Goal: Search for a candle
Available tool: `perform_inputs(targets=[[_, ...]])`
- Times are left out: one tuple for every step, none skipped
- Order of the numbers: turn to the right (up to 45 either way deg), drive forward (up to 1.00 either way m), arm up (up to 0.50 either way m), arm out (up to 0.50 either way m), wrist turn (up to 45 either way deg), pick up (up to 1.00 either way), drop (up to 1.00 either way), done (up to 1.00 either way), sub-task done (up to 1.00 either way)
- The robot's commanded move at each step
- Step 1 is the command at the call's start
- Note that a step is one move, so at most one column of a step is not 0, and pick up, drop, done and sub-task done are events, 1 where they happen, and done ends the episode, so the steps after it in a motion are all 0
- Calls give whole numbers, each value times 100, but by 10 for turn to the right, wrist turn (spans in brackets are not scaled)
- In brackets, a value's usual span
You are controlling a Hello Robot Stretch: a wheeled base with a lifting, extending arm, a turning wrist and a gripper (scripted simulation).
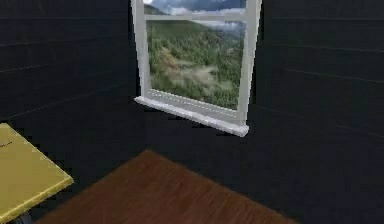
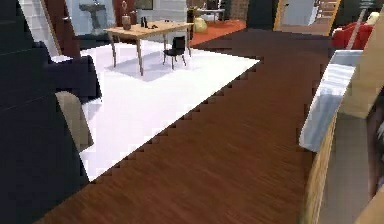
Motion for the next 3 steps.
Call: perform_inputs(targets=[[0,25,0,0,0,0,0,0,0],[-450,0,0,0,0,0,0,0,0],[-450,0,0,0,0,0,0,0,0]])
